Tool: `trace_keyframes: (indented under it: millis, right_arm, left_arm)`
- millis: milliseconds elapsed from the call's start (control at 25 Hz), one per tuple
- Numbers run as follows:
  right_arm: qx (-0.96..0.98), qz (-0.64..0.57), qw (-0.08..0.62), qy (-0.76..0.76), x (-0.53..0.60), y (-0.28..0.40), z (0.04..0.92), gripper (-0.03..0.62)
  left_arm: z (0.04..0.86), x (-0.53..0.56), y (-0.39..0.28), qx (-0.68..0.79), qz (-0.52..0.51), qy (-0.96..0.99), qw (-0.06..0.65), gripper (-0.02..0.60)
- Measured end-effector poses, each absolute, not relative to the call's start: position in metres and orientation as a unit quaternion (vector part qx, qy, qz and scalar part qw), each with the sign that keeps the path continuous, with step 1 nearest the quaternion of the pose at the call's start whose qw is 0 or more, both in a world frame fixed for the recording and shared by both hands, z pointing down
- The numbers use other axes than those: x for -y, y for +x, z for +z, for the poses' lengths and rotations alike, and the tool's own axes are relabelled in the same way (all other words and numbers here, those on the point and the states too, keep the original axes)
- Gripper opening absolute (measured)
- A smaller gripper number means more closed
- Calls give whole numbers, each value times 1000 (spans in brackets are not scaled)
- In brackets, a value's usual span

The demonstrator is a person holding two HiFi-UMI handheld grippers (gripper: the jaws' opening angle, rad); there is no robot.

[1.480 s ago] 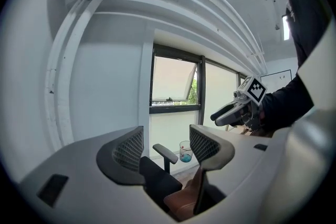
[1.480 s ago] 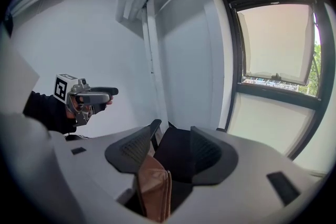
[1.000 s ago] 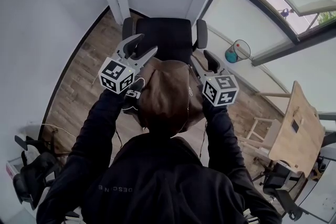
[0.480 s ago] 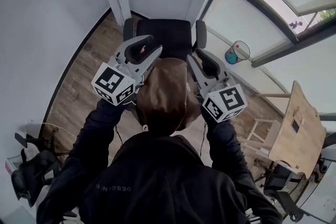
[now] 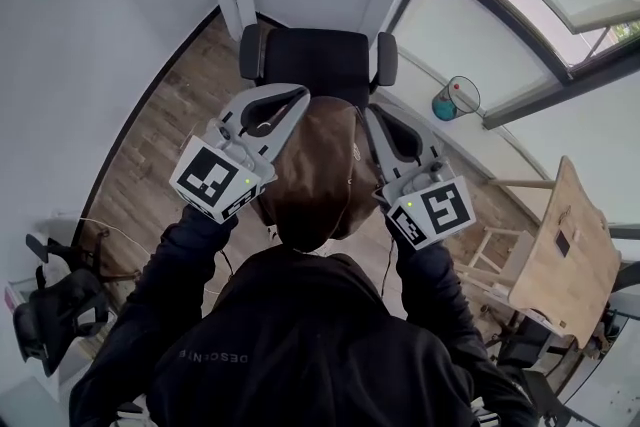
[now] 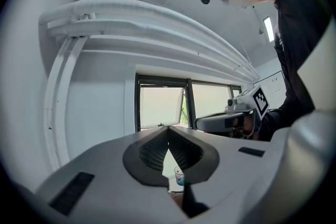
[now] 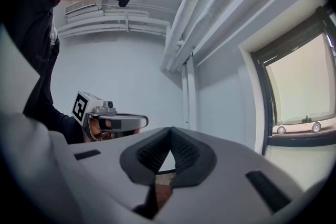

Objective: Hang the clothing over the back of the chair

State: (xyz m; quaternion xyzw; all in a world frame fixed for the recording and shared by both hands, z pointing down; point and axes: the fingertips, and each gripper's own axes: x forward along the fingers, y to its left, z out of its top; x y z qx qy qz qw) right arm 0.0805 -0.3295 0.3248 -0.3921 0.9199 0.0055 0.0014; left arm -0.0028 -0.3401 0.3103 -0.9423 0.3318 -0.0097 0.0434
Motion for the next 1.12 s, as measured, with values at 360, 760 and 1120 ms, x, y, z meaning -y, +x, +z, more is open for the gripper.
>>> trace_keyframes:
  millis: [360, 760, 1120]
  right_arm:
    - [-930, 9, -2, -368, 285, 84, 330, -5]
    - [-936, 10, 15, -353, 238, 83, 323, -2]
    - [-926, 8, 5, -376, 222, 68, 337, -2]
  left_arm:
    - [310, 293, 9, -364, -1, -930, 49, 18]
    - [315, 241, 12, -387, -16, -921, 49, 18]
    - [329, 227, -6, -394, -11, -918, 45, 18]
